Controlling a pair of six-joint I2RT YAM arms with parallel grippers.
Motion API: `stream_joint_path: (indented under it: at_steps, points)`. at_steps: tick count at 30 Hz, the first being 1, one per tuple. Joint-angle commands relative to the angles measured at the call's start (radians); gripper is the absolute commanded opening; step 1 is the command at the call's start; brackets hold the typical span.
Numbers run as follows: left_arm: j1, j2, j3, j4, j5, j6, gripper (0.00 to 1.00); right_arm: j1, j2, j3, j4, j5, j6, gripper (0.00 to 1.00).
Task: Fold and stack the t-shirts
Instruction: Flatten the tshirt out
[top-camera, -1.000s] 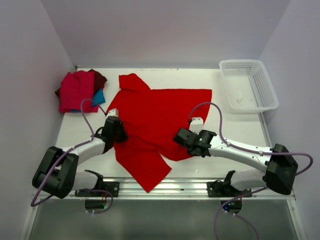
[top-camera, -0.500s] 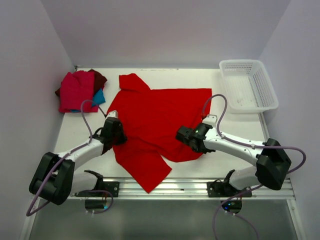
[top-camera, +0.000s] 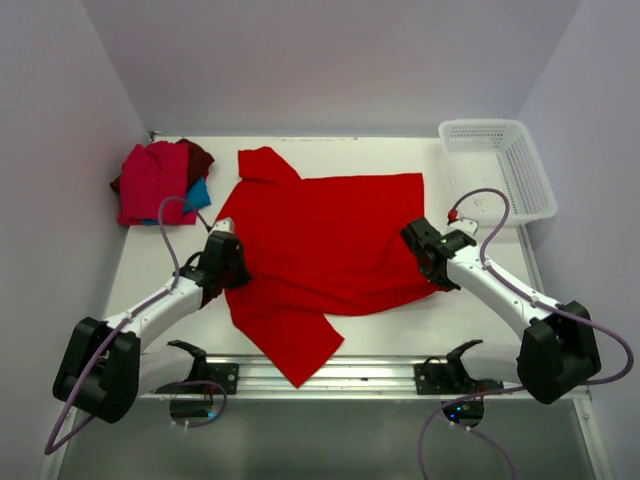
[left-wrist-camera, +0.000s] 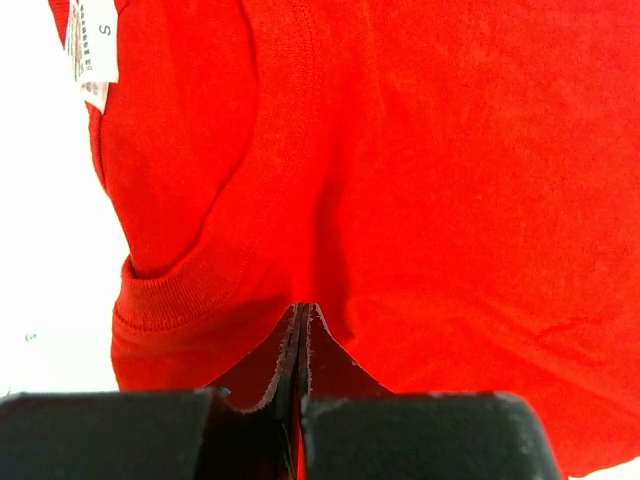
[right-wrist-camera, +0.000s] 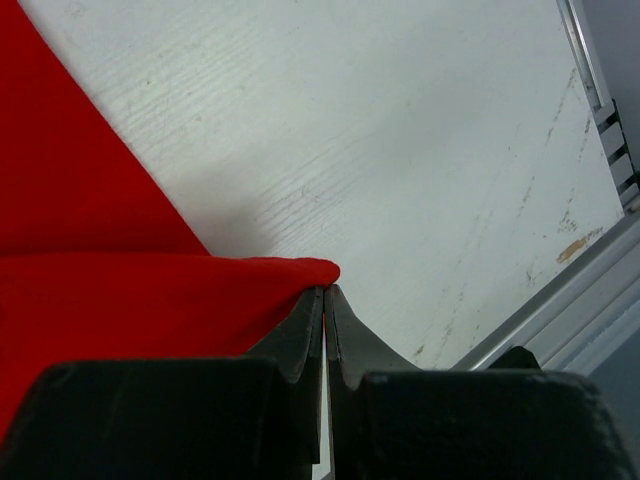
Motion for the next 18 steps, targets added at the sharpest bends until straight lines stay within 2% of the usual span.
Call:
stream_joint_path:
  at_steps: [1,9,11,12,13,14,15,17,18]
  points:
    - [-0.003,-0.036,0.033,-0.023,-0.008,0.022,0.00,-0.024,0.011,-0.001,0.029,0.007,-0.051,0.00]
    - [-0.003,-0.050,0.038,-0.035,-0.013,0.030,0.00,-0.049,-0.008,0.032,-0.068,0.090,-0.003,0.00]
    - [-0.003,-0.050,0.040,-0.035,-0.011,0.030,0.00,-0.049,-0.031,0.039,-0.053,0.046,-0.027,0.00]
    - [-0.003,-0.053,0.041,-0.034,-0.008,0.028,0.00,-0.047,-0.043,0.044,-0.068,0.041,-0.024,0.06]
    - [-0.005,-0.054,0.041,-0.034,-0.005,0.028,0.00,-0.049,-0.060,0.045,-0.071,0.031,-0.026,0.17]
    - [-0.005,-0.057,0.043,-0.034,0.001,0.028,0.00,-0.049,-0.080,0.042,-0.064,0.000,-0.040,0.48]
    - [-0.005,-0.059,0.043,-0.034,0.006,0.030,0.00,-0.050,-0.130,0.041,-0.041,-0.018,-0.055,0.58]
    - [-0.005,-0.057,0.046,-0.032,0.012,0.037,0.00,-0.049,-0.199,0.036,0.011,-0.072,-0.121,0.71]
    - [-0.005,-0.057,0.044,-0.031,0.013,0.040,0.00,-0.049,-0.216,0.032,0.036,-0.089,-0.121,0.74]
